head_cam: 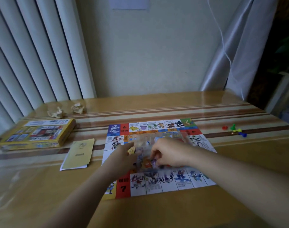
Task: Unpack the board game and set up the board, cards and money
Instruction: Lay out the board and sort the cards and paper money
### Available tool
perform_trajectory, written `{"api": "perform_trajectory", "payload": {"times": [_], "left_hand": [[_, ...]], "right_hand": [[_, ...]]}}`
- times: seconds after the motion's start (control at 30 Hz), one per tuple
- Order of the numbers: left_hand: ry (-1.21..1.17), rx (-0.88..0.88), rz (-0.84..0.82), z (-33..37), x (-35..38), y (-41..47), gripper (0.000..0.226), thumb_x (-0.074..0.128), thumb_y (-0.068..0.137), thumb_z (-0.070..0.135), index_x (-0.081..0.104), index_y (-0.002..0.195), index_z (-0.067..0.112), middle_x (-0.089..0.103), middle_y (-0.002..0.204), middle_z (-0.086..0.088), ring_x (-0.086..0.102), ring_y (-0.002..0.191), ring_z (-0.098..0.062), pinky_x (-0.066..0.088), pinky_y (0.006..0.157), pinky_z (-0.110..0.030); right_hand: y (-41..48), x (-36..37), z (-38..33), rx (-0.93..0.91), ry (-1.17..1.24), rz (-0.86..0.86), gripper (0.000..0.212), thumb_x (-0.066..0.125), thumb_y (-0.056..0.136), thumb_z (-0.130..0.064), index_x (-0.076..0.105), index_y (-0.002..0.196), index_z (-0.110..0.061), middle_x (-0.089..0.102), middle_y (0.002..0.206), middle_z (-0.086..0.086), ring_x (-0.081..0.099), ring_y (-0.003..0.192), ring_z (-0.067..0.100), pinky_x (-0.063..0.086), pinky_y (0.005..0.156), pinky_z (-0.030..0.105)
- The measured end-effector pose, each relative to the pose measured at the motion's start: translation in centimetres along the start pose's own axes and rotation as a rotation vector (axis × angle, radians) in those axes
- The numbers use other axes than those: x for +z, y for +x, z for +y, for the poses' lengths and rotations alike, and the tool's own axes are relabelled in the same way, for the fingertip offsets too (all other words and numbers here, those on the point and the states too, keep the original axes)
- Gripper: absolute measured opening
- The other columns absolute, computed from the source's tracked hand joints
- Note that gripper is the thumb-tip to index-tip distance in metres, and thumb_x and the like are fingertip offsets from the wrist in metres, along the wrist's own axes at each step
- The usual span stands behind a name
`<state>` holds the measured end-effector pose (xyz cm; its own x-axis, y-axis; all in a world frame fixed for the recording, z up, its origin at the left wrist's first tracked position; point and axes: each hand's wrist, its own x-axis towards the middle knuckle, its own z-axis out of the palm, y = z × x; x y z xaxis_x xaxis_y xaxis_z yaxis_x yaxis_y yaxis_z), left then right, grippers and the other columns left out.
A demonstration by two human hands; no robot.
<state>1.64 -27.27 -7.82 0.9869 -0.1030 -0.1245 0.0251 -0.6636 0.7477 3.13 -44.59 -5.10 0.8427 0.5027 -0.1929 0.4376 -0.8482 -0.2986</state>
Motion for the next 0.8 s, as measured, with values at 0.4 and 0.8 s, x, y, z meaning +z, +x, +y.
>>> {"api": "perform_trajectory", "payload": {"times": [0.4,0.8], "left_hand": [[0.35,0.19,-0.127,-0.8,-1.2,-0.3,0.022,0.062,0.09,0.028,0.06,0.111,0.024,0.061,0.112,0.007,0.057,0.093,-0.005,0.044,0.07,-0.01],[0.261,0.166,-0.236,-1.8,-2.0,1.0,0.031,0.065,0.087,0.037,0.059,0.111,0.018,0.061,0.112,0.006,0.053,0.089,-0.005,0.038,0.064,-0.007]], "right_hand": [[1.6,-1.6,-1.9,-0.24,-0.421,-0.16,0.038,0.067,0.085,-0.018,0.058,0.122,-0.021,0.048,0.074,-0.01,0.043,0.064,0.006,0.038,0.056,0.027],[3.4,-2.1,-2.5,-0.3,-0.54,-0.265,0.043,0.072,0.08,-0.03,0.056,0.12,-0.024,0.046,0.078,-0.01,0.043,0.07,0.01,0.031,0.055,0.025]]}}
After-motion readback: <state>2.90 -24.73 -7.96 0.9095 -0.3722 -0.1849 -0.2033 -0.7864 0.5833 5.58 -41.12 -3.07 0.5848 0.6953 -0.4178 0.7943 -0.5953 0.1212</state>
